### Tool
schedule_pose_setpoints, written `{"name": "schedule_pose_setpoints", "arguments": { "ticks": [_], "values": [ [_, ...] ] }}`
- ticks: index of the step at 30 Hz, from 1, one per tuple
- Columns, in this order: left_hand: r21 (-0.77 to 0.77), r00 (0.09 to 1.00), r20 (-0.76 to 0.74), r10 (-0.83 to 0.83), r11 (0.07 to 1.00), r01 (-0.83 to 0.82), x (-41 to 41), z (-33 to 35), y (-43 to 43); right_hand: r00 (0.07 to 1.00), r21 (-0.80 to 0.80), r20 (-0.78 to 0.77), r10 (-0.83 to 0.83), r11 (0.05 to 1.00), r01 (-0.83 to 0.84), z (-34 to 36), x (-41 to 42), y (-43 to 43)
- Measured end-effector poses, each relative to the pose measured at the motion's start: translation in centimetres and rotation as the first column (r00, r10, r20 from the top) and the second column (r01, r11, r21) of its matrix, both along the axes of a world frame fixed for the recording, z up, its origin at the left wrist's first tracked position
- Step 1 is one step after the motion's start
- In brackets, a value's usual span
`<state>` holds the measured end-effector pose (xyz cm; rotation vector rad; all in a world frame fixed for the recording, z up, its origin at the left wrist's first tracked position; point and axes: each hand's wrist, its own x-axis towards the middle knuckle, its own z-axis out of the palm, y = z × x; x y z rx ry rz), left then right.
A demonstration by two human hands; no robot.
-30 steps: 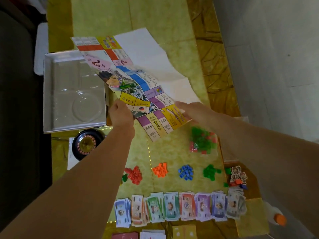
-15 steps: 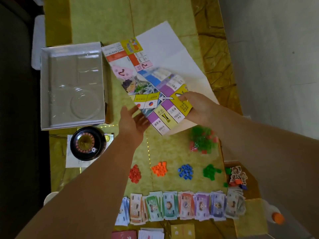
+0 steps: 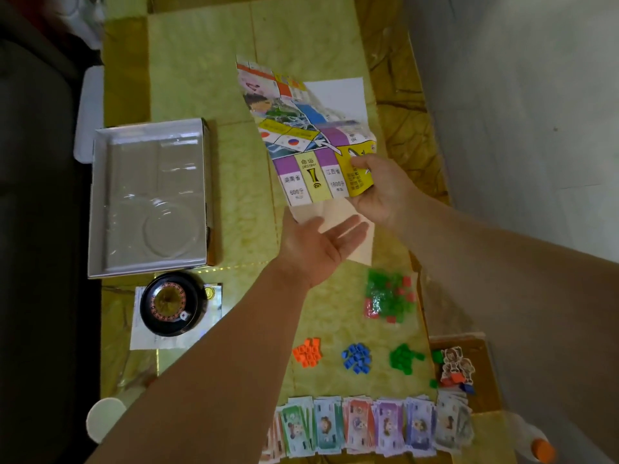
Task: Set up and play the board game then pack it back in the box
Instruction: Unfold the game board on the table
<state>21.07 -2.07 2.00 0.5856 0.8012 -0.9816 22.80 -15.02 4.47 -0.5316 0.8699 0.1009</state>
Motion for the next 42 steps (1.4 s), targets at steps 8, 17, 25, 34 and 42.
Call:
{"name": "schedule_pose_setpoints", "arguments": {
  "ticks": [8,17,25,34,42],
  "values": [
    [0.376,0.887,0.432,0.164,0.861,-0.342,3.2,1.1,-0.9,0.989,-0.515,-0.147,-0.008,0.854,-0.070,-0.1,-1.1,-4.1],
    [0.518,0.686,0.724,-0.072,0.713,-0.472,4.3,2.9,-2.9,0.999,-0.876,0.044,-0.016,0.480,0.047,-0.5,-2.4,-6.2],
    [0.736,0.918,0.373,0.138,0.558,-0.383,1.1,-4.5,0.4,0.908,-0.770,-0.415,0.054,0.511,-0.382,-7.7,-6.7,-8.9],
    [0.840,0.991,0.033,-0.130,0.540,0.043,-0.8,-9.6,1.1,0.741,-0.734,-0.667,-0.076,0.231,-0.638,-12.4,-9.1,-10.3],
    [0.880,0.906,-0.082,-0.415,0.396,0.262,-1.5,-11.1,2.0,0.672,-0.742,-0.638,0.377,-0.065,-0.668,-11.9,-7.6,-5.7]
  ]
}}
